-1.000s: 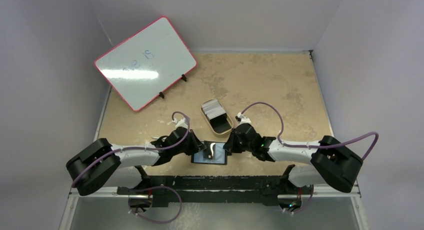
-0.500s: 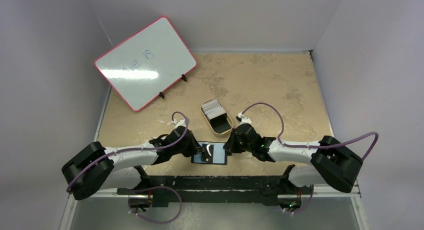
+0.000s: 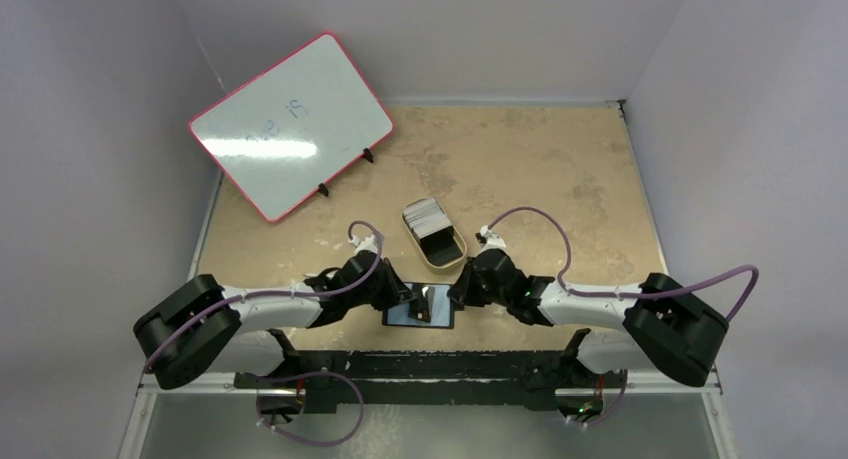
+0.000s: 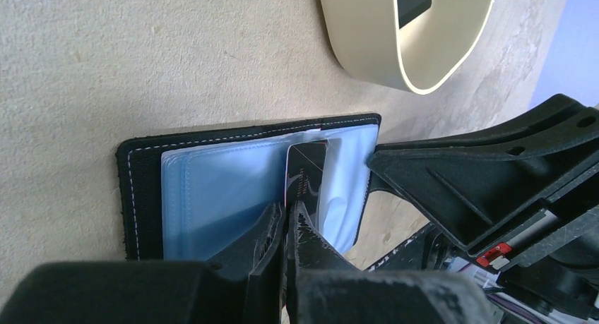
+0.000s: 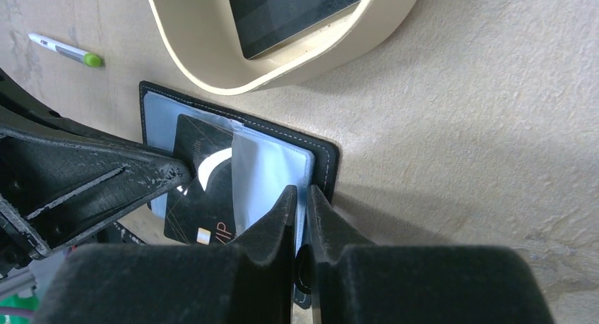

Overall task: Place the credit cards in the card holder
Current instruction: Insert the credit card into the card holder.

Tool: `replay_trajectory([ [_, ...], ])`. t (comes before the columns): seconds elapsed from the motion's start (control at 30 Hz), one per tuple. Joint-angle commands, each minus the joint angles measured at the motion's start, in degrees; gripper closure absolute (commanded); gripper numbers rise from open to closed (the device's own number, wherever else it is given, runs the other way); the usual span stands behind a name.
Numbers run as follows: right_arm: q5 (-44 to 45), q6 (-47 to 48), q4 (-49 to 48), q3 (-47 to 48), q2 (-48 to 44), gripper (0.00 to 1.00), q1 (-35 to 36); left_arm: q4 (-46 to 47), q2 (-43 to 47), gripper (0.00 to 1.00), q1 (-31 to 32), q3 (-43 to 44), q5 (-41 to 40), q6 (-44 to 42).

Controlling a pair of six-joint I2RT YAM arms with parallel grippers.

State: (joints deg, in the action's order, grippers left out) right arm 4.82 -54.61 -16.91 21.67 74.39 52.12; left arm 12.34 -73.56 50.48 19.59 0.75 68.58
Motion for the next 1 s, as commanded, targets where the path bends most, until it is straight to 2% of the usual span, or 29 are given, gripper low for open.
replay_trajectory([
  [0.0,2.1,-2.7,-0.5,-1.5,-2.2,0.91,0.4,4.6,0.8,1.00,0.7,-1.9,-3.9,1.7],
  [0.23,2.3,-4.6,-0.1,-2.1,-2.9,0.91,0.4,2.0,2.7,1.00,0.8,-2.5,-6.2,0.7],
  [0.43,2.2,-5.1,-0.4,-3.0,-3.4,0.91,0.3,-2.8,5.3,1.00,0.8,-2.4,-7.4,-3.9],
  [0.63,2.9,-5.2,-0.7,-3.0,-3.5,0.91,0.3,4.3,3.0,1.00,1.9,-4.1,-5.8,-2.7],
  [0.97,3.3,-8.0,-1.5,-4.9,-6.6,0.93,0.3,10.9,1.5,1.00,6.5,-4.5,-9.6,0.3],
])
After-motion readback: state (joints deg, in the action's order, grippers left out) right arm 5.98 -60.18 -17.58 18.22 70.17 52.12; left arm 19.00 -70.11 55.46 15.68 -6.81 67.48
